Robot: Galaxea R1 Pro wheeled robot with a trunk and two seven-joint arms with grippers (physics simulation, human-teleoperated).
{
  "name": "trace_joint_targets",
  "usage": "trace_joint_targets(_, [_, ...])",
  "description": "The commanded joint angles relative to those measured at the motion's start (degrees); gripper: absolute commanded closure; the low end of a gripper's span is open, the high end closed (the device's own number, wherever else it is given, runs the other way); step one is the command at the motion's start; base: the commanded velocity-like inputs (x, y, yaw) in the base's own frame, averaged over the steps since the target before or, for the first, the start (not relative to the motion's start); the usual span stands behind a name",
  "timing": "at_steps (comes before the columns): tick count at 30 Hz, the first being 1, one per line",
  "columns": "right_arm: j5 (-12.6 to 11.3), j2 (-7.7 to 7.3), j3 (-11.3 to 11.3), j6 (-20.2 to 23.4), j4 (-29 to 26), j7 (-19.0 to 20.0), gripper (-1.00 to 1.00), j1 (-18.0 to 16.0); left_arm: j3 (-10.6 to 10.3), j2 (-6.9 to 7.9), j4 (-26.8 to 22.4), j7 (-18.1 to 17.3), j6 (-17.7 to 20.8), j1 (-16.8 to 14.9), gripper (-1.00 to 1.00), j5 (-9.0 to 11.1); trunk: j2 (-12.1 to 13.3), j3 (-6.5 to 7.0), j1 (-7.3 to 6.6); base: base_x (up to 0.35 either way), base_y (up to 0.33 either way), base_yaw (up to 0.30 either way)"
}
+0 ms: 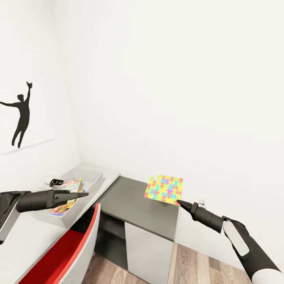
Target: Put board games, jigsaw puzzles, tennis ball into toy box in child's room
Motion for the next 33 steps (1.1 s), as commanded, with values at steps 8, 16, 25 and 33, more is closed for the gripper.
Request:
trace_joint_targets(8, [-0.19, 0.07, -0.01, 0.27, 0.13, -1.08, 1.0, 0.0, -0.09, -0.06, 0.03, -0.23, 0.61, -0.01, -1.0, 0.07, -0.04, -0.23, 0.02, 0.0, 0.0, 0.29])
trace_joint_targets(16, [-0.13, 0.07, -0.02, 0.26, 0.18, -1.33, 1.0, 0.0, -0.03, -0.01, 0.03, -0.23, 0.61, -0.01, -1.0, -0.09, -0.04, -0.51, 0.02, 0.0, -0.094, 0.283])
trace_joint_targets(25, [-0.13, 0.19, -0.01, 0.26, 0.22, -2.83, 1.0, 0.0, 0.0, 0.08, 0.24, -0.23, 0.61, -0.02, -1.0, -0.1, -0.04, -0.84, 0.02, 0.0, -0.074, 0.281])
trace_joint_targets(33, [-0.08, 0.16, -0.01, 0.26, 0.3, -2.97, 1.0, 0.0, 0.0, 0.08, 0.29, -0.23, 0.61, 0.0, -1.0, -0.12, -0.04, -1.13, 0.02, 0.0, -0.002, 0.28])
